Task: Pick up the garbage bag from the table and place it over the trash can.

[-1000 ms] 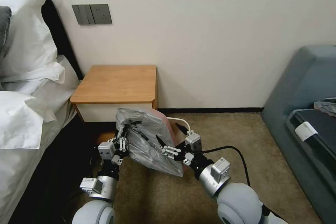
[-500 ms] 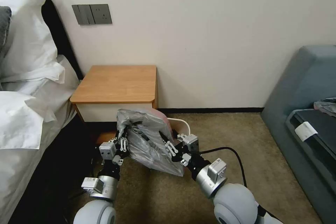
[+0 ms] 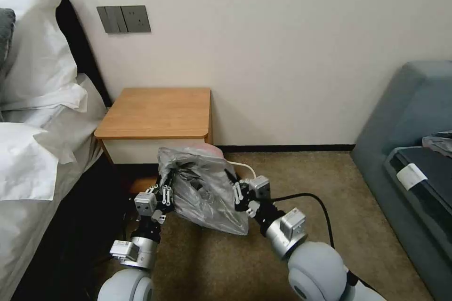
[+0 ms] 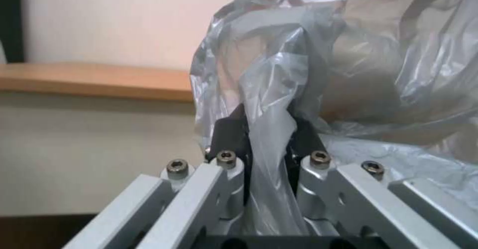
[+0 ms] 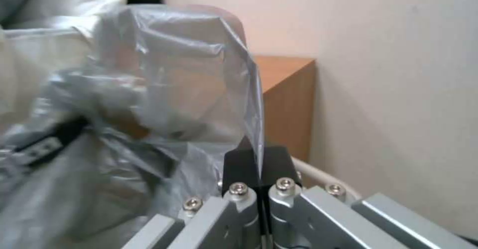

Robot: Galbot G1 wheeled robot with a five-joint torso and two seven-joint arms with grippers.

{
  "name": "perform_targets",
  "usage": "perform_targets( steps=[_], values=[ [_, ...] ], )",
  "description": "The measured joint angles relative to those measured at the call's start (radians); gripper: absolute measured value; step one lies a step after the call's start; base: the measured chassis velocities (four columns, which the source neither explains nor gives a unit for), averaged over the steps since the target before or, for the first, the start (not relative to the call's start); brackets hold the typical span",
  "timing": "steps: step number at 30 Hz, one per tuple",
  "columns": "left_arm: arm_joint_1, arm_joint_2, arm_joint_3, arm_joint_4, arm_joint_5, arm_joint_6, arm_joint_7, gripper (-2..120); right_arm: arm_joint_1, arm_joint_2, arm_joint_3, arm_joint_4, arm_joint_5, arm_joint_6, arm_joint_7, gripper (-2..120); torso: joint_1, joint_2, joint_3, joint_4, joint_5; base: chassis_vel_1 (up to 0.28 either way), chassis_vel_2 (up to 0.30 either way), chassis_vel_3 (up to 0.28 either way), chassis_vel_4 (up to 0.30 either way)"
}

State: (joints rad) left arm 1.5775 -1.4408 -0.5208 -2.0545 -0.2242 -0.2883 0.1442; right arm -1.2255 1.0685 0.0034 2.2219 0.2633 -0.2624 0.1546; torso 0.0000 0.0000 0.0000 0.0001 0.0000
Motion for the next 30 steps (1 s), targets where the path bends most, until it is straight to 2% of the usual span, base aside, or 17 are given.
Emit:
perform_targets(
  steps=[8,17,21,23,27,30],
  values=[
    [0.002,-0.003,-0.005,0.004,-0.045,-0.054,0.046,7,0.008,-0.049,0.048,0.0,0.021,-0.006,0.012,0,0.0,0.0,0.0,0.0,0.0001,0.0,0.0,0.0,0.0],
    [0.003,-0.003,-0.004,0.005,-0.085,-0.072,0.065,7,-0.018,-0.104,0.107,0.013,0.039,-0.007,0.012,0,0.0,0.0,0.0,-0.0001,0.0002,0.0,0.0,0.0,0.0],
    [0.008,-0.003,0.003,-0.007,-0.139,-0.073,0.088,7,-0.031,-0.123,0.132,0.005,0.044,-0.005,0.011,0,0.0,0.0,0.0,-0.0003,0.0002,0.0,0.0,0.0,0.0],
    [0.012,-0.001,0.008,-0.024,-0.191,-0.06,0.097,7,-0.036,-0.132,0.144,-0.002,0.049,-0.004,0.009,0,0.0,0.0,0.0,-0.0001,0.0002,0.0,0.0,0.0,0.0],
    [0.015,0.001,0.013,-0.037,-0.229,-0.046,0.098,7,-0.039,-0.137,0.15,-0.007,0.051,-0.002,0.007,0,0.0,0.0,0.0,0.0,0.0002,0.0,0.0,0.0,0.0],
    [0.022,0.004,0.026,-0.075,-0.326,0.012,0.084,7,-0.05,-0.139,0.157,-0.02,0.05,0.008,0.003,0,0.0,0.0,0.0,-0.0002,0.0002,0.0,0.0,0.0,0.0]
  ],
)
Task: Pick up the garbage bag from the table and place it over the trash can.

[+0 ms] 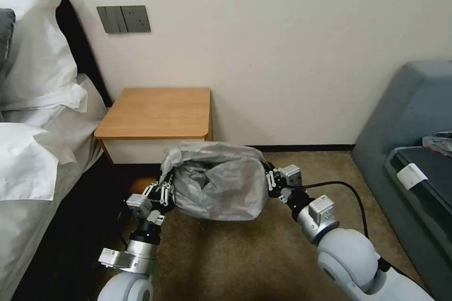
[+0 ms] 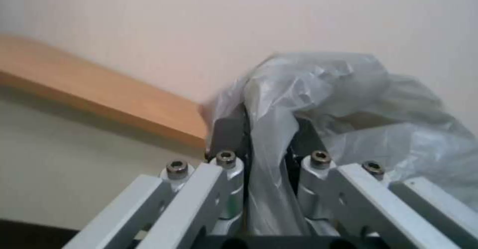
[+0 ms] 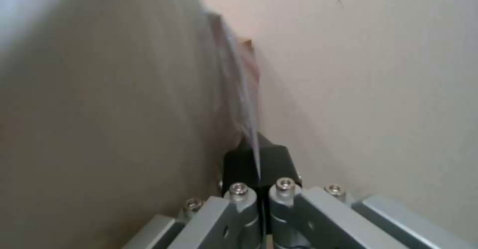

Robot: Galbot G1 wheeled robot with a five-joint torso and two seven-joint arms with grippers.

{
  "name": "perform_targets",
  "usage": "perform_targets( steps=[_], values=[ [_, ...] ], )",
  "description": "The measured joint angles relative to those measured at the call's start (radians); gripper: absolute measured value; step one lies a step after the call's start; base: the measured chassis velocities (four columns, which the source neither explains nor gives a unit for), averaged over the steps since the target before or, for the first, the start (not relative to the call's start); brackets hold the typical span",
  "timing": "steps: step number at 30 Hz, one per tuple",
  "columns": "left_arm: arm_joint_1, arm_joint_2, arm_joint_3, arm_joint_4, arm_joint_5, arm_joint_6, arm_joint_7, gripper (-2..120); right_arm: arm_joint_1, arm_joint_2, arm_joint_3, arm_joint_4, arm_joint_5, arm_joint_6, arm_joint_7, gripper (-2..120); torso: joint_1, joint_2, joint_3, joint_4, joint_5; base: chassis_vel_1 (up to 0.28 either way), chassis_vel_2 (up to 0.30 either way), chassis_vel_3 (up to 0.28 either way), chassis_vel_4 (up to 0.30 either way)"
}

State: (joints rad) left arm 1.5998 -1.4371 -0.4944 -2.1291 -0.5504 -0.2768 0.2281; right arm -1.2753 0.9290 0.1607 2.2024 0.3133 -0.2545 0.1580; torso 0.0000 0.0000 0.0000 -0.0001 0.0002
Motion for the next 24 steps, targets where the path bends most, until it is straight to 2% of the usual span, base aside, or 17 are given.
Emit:
perform_targets(
  steps=[2,8,11,20,23,24],
  values=[
    [0.003,0.0,0.009,-0.038,-0.084,0.061,-0.039,7,-0.013,0.002,0.006,-0.014,-0.006,0.014,-0.006,0,0.0,0.0,0.0,0.0001,-0.0002,0.0,0.0,0.0,0.0],
    [0.016,-0.002,0.021,-0.09,-0.195,0.137,-0.089,7,-0.019,0.017,0.001,-0.053,-0.056,0.044,-0.013,0,0.0,0.0,0.0,0.0001,-0.0001,0.0,0.0,0.0,0.0],
    [0.03,-0.004,0.024,-0.123,-0.268,0.184,-0.106,7,-0.019,0.034,-0.007,-0.104,-0.131,0.08,-0.026,0,0.0,0.0,0.0,0.0001,-0.0001,0.0,0.0,0.0,0.0],
    [0.028,-0.003,0.022,-0.131,-0.277,0.217,-0.137,7,-0.025,0.063,-0.014,-0.161,-0.241,0.12,-0.026,-2,0.0,0.0,0.0,0.0002,-0.0001,0.0,0.0,0.0,0.0],
    [0.014,-0.004,0.01,-0.123,-0.225,0.251,-0.2,7,-0.062,0.063,-0.007,-0.14,-0.279,0.133,-0.026,7,0.0,0.0,0.0,0.0001,-0.0002,0.0,0.0,0.0,0.0],
    [0.014,-0.004,0.01,-0.123,-0.225,0.251,-0.2,7,-0.062,0.063,-0.007,-0.14,-0.279,0.133,-0.026,7,0.0,0.0,0.0,0.0001,-0.0002,0.0,0.0,0.0,0.0]
  ],
)
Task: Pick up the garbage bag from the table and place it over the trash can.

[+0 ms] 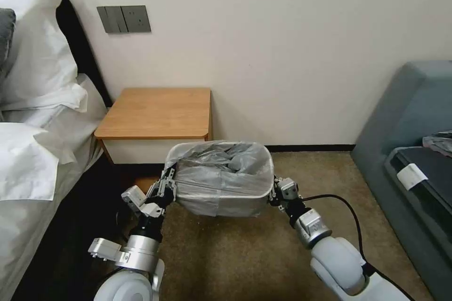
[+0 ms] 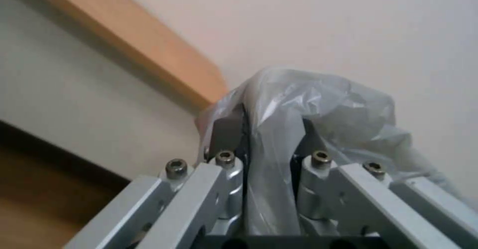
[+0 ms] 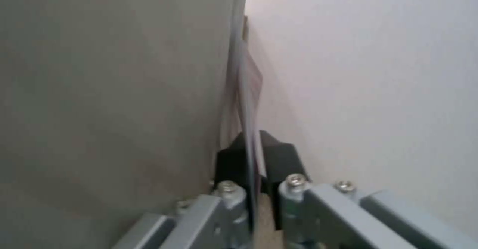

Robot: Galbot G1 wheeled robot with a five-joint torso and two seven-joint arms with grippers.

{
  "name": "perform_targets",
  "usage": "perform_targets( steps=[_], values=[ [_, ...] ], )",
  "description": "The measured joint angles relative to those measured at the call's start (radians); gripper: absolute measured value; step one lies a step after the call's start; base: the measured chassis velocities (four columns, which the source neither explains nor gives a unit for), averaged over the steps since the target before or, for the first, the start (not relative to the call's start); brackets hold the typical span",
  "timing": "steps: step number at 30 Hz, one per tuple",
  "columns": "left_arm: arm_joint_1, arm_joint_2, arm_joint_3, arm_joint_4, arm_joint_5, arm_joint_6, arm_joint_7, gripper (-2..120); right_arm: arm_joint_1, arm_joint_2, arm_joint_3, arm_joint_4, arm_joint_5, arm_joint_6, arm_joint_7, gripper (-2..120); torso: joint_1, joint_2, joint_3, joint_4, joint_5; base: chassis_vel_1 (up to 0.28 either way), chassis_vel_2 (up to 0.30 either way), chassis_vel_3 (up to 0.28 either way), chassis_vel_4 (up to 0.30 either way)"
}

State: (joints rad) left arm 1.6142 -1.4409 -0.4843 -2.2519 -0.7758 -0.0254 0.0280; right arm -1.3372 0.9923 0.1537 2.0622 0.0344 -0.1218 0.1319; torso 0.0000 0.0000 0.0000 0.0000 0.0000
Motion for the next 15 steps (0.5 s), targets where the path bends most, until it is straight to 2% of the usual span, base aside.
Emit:
perform_targets(
  steps=[2,4,6,8,10,15],
  values=[
    [-0.01,-0.005,-0.014,0.0,0.029,0.03,-0.055,7,-0.037,-0.005,0.006,0.03,-0.046,0.015,-0.008,18,0.0,0.0,0.0,0.0,0.0,0.0,0.0,0.0,0.0],
    [-0.012,-0.007,-0.019,0.0,0.036,0.038,-0.069,7,-0.045,-0.007,0.009,0.037,-0.063,0.017,-0.015,21,0.0,0.0,0.0,-0.0001,0.0,0.0,0.0,0.0,0.0],
    [-0.013,-0.013,-0.033,-0.007,0.055,0.067,-0.114,7,-0.07,-0.018,0.022,0.058,-0.131,0.024,-0.054,32,0.0,0.0,0.0,0.0003,0.0,0.0,0.0,0.0,0.0],
    [-0.015,-0.013,-0.036,-0.008,0.058,0.078,-0.129,7,-0.082,-0.02,0.03,0.063,-0.15,0.03,-0.065,36,0.0,0.0,0.0,0.0002,0.0001,0.0,0.0,0.0,0.0],
    [-0.022,-0.013,-0.039,-0.009,0.072,0.111,-0.172,7,-0.122,-0.025,0.064,0.082,-0.193,0.056,-0.093,47,0.0,0.0,0.0,0.0001,0.0,0.0,0.0,0.0,0.0],
    [-0.027,-0.009,-0.038,-0.001,0.113,0.143,-0.234,7,-0.188,-0.026,0.125,0.127,-0.209,0.085,-0.123,59,0.0,0.0,0.0,0.0,0.0002,0.0,0.0,0.0,0.0]
  ],
)
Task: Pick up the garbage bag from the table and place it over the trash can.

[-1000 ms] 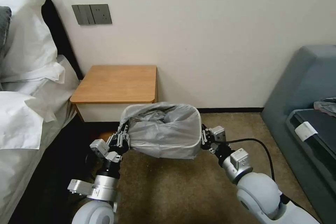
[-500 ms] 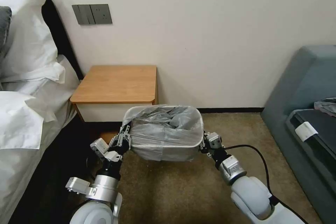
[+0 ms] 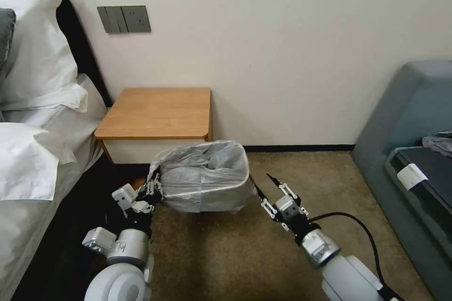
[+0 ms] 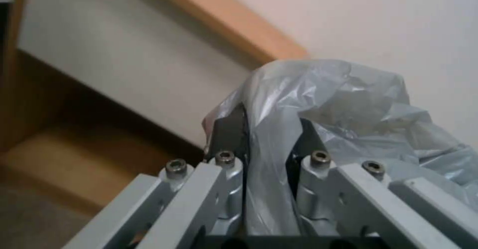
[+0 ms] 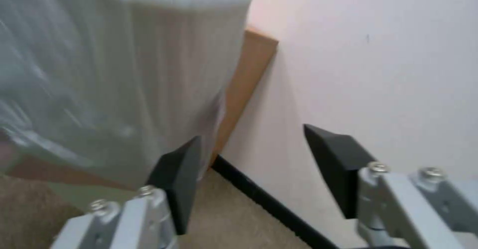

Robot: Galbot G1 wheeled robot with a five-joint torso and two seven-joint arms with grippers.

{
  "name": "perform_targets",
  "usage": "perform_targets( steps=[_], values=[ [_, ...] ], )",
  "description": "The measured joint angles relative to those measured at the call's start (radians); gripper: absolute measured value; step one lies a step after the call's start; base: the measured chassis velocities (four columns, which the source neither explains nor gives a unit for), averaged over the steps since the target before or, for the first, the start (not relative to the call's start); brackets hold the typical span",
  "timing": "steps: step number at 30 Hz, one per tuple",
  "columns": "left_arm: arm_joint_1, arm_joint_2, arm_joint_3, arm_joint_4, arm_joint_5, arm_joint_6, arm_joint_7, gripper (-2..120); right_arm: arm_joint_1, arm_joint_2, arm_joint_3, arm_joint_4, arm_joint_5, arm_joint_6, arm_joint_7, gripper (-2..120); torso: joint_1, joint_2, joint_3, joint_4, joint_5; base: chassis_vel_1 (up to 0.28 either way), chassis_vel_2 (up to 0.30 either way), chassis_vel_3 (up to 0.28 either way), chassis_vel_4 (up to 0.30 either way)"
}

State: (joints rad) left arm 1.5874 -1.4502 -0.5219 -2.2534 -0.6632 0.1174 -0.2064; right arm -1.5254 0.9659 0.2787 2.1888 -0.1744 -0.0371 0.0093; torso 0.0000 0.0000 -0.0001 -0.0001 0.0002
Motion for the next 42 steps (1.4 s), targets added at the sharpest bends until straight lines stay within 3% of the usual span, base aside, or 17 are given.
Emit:
perform_targets(
  steps=[3,4,6,7,9,13,18,22,24,29,32,34,36,39,41,42],
  values=[
    [0.0,0.003,0.01,0.028,0.084,0.008,-0.017,7,-0.026,0.025,0.081,0.062,0.011,0.043,-0.027,78,0.0,0.0,0.0,-0.0001,0.0,0.0,0.0,0.0,0.0],
    [0.0,0.003,0.01,0.028,0.084,0.008,-0.017,7,-0.026,0.025,0.081,0.062,0.011,0.043,-0.027,78,0.0,0.0,0.0,-0.0001,0.0,0.0,0.0,0.0,0.0],
    [0.0,0.012,0.022,0.054,0.188,-0.015,0.032,7,0.011,0.017,0.077,0.127,0.099,0.056,-0.031,88,0.0,0.0,0.0,-0.0001,-0.0001,0.0,0.0,0.0,0.0],
    [0.0,0.012,0.022,0.054,0.188,-0.015,0.032,7,0.011,0.017,0.077,0.127,0.099,0.056,-0.031,88,0.0,0.0,0.0,-0.0001,-0.0001,0.0,0.0,0.0,0.0],
    [-0.011,0.021,0.036,0.084,0.324,-0.051,0.09,7,0.057,-0.03,0.034,0.188,0.217,0.047,-0.041,97,0.0,0.0,0.0,0.0002,-0.0002,0.0,0.0,0.0,0.0],
    [-0.016,0.025,0.051,0.106,0.447,-0.09,0.139,7,0.13,-0.118,-0.016,0.216,0.315,-0.016,-0.078,97,0.0,0.0,0.0,-0.0003,-0.0002,0.0,0.0,0.0,0.0],
    [-0.01,0.018,0.059,0.118,0.547,-0.132,0.18,7,0.346,-0.273,-0.107,0.186,0.394,-0.131,-0.207,76,0.0,0.0,0.0,0.0003,0.0,0.0,0.0,0.0,0.0],
    [-0.008,0.008,0.066,0.129,0.588,-0.15,0.185,7,0.438,-0.321,-0.166,0.173,0.455,-0.199,-0.226,66,0.0,0.0,0.0,0.0001,0.0001,0.0,0.0,0.0,0.0],
    [-0.003,-0.005,0.077,0.14,0.626,-0.164,0.184,7,0.512,-0.337,-0.23,0.147,0.512,-0.247,-0.225,54,0.0,0.0,0.0,0.0002,-0.0004,0.0,0.0,0.0,0.0],
    [-0.003,-0.014,0.086,0.15,0.641,-0.166,0.18,7,0.601,-0.325,-0.341,0.096,0.528,-0.283,-0.232,40,0.0,0.0,0.0,0.0001,-0.0003,0.0,0.0,0.0,0.0],
    [-0.011,-0.014,0.086,0.153,0.644,-0.166,0.178,7,0.674,-0.304,-0.429,0.033,0.509,-0.294,-0.259,25,0.0,0.0,0.0,0.0001,-0.0002,0.0,0.0,0.0,0.0],
    [-0.012,-0.014,0.086,0.153,0.644,-0.166,0.178,7,0.678,-0.302,-0.433,0.028,0.507,-0.294,-0.26,24,0.0,0.0,0.0,0.0001,-0.0002,0.0,0.0,0.0,0.0],
    [-0.012,-0.015,0.086,0.154,0.645,-0.167,0.178,7,0.732,-0.274,-0.486,-0.038,0.486,-0.301,-0.28,10,0.0,0.0,0.0,0.0,-0.0001,0.0,0.0,0.0,0.0],
    [-0.012,-0.015,0.086,0.157,0.65,-0.169,0.178,7,0.755,-0.265,-0.505,-0.058,0.482,-0.303,-0.282,7,0.0,0.0,0.0,0.0,-0.0001,0.0,0.0,0.0,0.0],
    [-0.013,-0.017,0.083,0.176,0.707,-0.202,0.179,7,0.887,-0.219,-0.63,-0.142,0.483,-0.32,-0.278,0,0.0,0.0,0.0,0.0002,-0.0007,0.0,0.0,0.0,0.0],
    [-0.013,-0.017,0.083,0.176,0.707,-0.202,0.179,7,0.887,-0.219,-0.63,-0.142,0.483,-0.32,-0.278,0,0.0,0.0,0.0,0.0002,-0.0007,0.0,0.0,0.0,0.0]
  ],
)
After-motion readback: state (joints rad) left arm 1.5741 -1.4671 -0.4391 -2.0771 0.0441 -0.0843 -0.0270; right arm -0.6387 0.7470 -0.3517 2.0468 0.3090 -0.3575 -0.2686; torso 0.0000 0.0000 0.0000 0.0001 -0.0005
